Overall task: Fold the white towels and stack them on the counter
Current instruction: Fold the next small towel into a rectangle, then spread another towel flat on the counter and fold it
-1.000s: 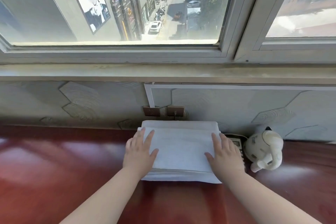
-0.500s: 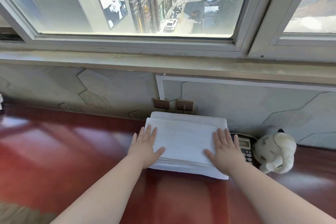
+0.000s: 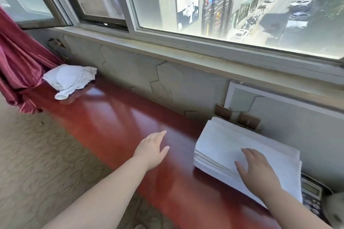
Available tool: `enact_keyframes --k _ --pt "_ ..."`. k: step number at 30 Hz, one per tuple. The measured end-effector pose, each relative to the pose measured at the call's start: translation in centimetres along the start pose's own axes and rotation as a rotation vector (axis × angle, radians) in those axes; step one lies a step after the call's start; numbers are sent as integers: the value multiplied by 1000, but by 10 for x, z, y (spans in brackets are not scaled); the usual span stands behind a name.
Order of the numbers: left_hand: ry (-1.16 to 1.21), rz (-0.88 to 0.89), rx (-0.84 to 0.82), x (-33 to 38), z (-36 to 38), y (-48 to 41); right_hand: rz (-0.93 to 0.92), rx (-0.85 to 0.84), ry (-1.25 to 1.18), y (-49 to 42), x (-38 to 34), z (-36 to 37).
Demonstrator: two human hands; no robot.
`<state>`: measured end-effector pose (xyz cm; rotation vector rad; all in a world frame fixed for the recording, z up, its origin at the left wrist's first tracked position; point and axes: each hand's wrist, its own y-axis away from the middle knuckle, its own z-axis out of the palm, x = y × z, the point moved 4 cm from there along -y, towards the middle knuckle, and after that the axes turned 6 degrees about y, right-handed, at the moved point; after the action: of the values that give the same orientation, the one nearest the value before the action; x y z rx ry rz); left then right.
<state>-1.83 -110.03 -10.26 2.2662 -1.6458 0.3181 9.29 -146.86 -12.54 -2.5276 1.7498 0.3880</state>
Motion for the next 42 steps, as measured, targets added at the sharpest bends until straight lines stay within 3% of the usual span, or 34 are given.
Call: enact_keyframes --k 8,25,34,42 --pt "185 -202 127 -119 -49 46 -159 11 46 -16 -129 -6" --pt "254 -567 338 -475 -193 206 -461 -118 46 -58 -549 90" --pt "244 -665 363 -560 -228 230 -534 -191 57 -94 -678 125" --pt "233 -675 292 -622 -250 149 -575 -230 61 -164 -764 154"
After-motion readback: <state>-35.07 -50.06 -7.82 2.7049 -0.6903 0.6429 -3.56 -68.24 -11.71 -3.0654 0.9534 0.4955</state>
